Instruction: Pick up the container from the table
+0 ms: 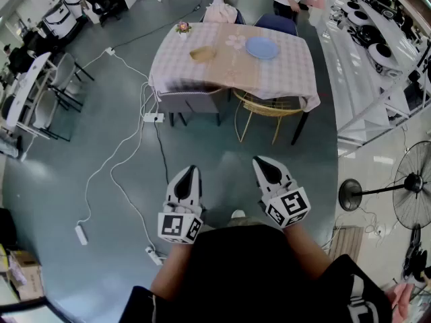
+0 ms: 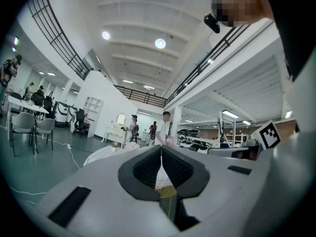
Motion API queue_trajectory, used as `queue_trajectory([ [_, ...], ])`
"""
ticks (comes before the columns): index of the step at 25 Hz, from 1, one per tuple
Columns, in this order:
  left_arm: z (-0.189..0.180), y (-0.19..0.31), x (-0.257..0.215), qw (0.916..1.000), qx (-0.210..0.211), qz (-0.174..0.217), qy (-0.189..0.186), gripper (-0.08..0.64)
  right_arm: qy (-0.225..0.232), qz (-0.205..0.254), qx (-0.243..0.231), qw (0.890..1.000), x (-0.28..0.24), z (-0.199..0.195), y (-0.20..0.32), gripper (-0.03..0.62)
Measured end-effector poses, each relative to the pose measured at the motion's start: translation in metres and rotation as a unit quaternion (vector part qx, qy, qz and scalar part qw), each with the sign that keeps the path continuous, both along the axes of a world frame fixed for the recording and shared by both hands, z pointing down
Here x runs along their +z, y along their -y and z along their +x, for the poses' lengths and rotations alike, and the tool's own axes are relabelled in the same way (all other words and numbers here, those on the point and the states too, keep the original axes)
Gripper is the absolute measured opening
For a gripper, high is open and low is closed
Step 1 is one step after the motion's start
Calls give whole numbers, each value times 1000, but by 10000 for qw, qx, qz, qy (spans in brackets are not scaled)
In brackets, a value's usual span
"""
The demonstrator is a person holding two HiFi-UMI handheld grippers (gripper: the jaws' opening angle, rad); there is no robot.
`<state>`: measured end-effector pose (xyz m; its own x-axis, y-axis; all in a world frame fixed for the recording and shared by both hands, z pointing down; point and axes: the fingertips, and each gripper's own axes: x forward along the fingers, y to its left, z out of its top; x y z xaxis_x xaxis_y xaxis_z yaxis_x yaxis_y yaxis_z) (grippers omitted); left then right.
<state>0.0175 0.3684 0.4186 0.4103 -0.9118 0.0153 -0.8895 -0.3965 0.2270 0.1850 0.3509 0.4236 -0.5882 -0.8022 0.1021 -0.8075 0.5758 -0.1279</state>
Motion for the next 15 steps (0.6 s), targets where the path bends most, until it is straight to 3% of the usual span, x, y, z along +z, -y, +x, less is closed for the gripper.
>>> queue_trajectory([
  [7, 12, 8, 1, 10000, -28, 25, 0, 9, -117, -36, 0, 9999, 1, 14, 9, -3],
  [15, 24, 11, 1, 9999, 135, 3, -15, 11, 179, -19, -129, 9998, -1, 19, 7, -3],
])
